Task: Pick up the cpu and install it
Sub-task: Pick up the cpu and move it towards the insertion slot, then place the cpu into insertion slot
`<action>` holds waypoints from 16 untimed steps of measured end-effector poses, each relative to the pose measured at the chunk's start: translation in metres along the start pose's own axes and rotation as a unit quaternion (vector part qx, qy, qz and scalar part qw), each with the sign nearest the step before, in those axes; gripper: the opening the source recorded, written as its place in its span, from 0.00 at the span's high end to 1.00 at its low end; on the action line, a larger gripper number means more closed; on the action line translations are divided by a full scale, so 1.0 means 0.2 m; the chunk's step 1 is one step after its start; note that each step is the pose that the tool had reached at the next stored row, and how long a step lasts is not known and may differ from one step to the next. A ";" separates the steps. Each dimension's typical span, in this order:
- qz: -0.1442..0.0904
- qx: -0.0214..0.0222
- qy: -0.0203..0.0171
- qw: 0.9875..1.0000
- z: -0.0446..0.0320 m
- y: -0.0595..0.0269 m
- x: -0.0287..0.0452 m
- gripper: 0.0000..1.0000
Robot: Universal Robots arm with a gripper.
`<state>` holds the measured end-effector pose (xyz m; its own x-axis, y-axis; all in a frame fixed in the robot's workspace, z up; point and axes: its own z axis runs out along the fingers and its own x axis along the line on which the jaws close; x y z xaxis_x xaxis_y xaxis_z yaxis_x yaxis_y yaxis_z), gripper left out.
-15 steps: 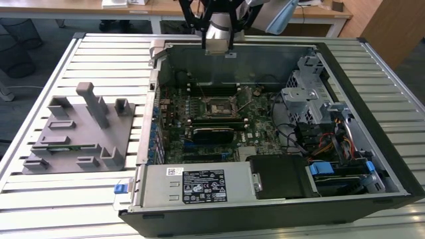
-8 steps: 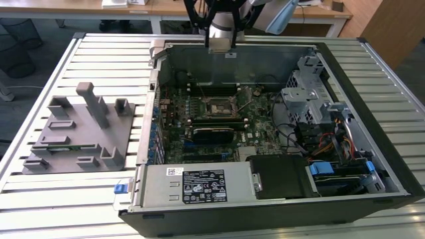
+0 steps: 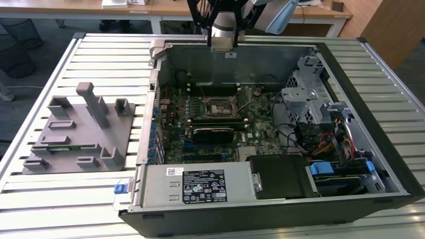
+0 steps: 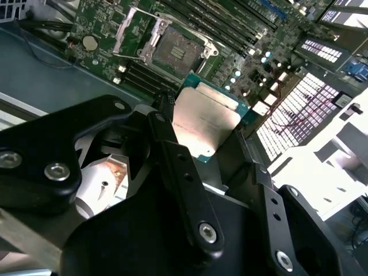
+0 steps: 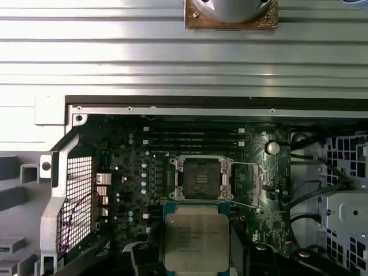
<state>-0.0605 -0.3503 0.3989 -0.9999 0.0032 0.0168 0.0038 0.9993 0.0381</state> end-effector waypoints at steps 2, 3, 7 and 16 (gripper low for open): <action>0.000 0.000 0.000 1.000 0.003 0.009 -0.013 0.46; 0.000 0.000 0.000 1.000 0.004 0.012 -0.018 0.46; 0.000 0.000 0.000 1.000 0.006 0.019 -0.031 0.46; 0.029 0.002 -0.001 1.000 0.011 0.019 -0.041 0.46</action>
<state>-0.0523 -0.3464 0.3967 -0.9980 0.0608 0.0167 0.0613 0.9976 0.0323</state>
